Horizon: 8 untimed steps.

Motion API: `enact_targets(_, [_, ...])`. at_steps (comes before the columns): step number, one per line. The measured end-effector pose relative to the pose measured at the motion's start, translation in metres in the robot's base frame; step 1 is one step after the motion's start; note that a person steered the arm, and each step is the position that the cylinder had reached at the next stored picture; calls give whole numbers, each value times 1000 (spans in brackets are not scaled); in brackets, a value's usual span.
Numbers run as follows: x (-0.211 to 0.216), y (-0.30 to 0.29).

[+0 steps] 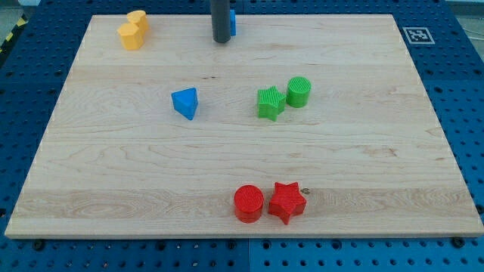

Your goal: Move the arm to the right of the blue triangle

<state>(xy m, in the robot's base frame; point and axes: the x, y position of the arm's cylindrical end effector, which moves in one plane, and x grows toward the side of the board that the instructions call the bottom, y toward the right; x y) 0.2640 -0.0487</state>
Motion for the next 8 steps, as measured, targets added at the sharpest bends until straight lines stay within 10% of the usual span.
enact_targets(8, [120, -2])
